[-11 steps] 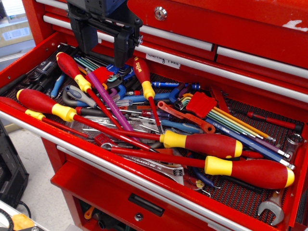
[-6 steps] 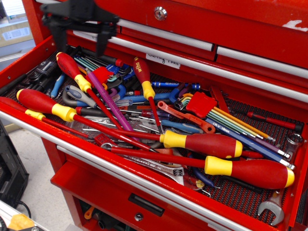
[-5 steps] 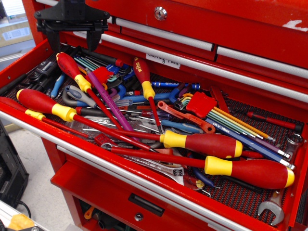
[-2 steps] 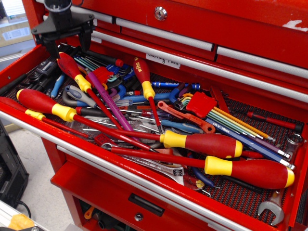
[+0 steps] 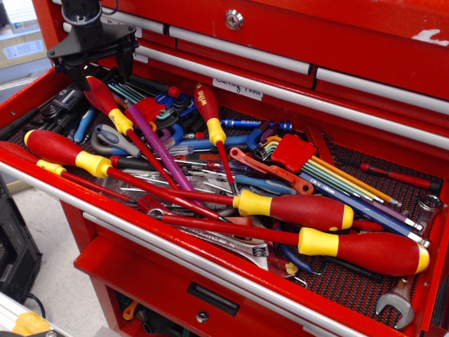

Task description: Pick up red srewdriver

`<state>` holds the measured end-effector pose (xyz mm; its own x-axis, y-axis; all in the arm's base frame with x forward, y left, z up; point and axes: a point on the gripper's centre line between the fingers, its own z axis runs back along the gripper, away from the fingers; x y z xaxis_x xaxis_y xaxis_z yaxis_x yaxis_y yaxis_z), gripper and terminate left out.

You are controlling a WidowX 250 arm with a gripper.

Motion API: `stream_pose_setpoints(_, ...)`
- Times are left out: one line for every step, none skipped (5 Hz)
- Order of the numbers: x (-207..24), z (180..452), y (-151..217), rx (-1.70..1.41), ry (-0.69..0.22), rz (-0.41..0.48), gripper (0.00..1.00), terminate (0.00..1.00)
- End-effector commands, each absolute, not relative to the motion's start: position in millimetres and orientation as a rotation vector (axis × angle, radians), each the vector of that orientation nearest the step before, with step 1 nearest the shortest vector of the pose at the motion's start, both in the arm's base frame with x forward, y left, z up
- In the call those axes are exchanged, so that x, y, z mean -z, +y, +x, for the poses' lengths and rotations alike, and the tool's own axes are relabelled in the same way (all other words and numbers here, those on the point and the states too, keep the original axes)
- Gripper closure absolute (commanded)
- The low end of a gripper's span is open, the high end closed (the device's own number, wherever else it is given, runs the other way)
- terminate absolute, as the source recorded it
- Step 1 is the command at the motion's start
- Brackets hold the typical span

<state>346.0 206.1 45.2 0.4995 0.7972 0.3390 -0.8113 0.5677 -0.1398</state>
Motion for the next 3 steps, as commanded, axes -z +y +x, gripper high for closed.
stream_pose_setpoints(-44.9, 347.3, 205.6, -0.954, -0.416, 0.013, 0.0, 0.0)
stream_pose_setpoints(-30.7, 343.6, 203.8, -0.944, -0.393, -0.04, 0.0, 0.0)
stream_pose_setpoints(-20.7, 342.8, 198.6, -0.924, -0.376, -0.071, 0.0, 0.0)
